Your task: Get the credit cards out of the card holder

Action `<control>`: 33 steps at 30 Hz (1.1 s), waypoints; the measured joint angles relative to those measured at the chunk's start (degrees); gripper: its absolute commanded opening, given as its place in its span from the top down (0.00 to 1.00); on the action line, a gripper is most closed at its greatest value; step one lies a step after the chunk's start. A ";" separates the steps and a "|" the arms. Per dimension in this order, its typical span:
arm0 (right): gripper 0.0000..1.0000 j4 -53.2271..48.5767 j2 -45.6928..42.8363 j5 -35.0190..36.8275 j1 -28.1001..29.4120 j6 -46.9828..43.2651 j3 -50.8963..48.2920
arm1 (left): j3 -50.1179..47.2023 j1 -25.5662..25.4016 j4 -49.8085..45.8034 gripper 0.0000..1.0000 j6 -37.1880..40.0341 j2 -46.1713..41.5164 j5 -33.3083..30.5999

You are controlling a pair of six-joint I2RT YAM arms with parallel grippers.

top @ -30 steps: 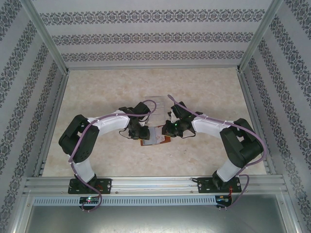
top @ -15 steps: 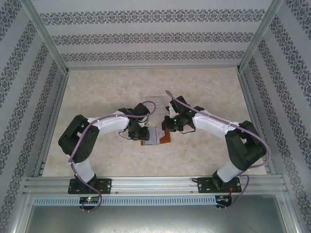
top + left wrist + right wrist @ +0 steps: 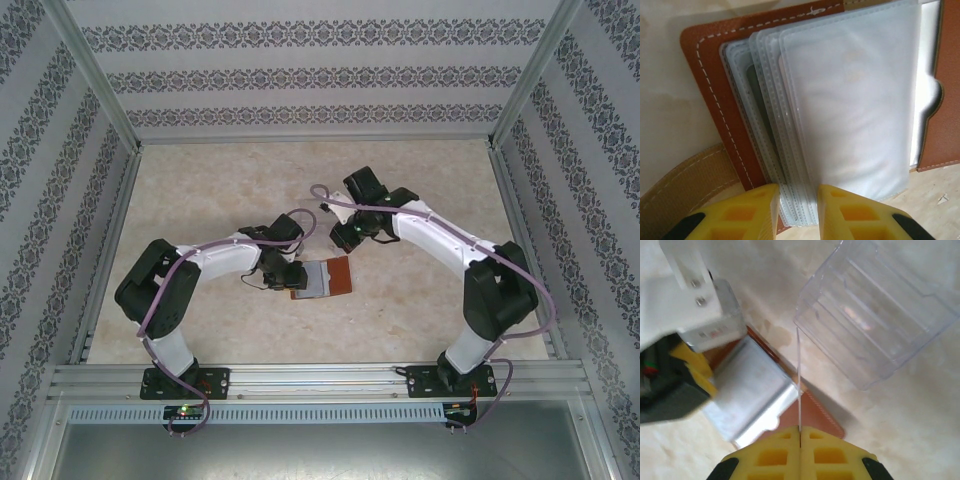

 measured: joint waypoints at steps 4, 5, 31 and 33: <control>1.00 -4.50 3.52 0.87 -1.81 -12.22 4.74 | -2.10 0.35 2.64 0.74 -1.03 -1.16 0.42; 1.00 -5.57 4.09 1.07 -2.12 -15.23 5.77 | -2.47 0.35 3.13 0.74 -1.46 -1.38 0.59; 1.00 -27.58 29.53 0.46 -2.47 -43.45 42.07 | -5.79 0.61 7.52 0.76 -4.42 -3.13 1.66; 1.00 -28.94 31.01 0.15 -2.43 -43.95 43.74 | -5.81 0.61 7.54 0.76 -4.46 -3.15 1.66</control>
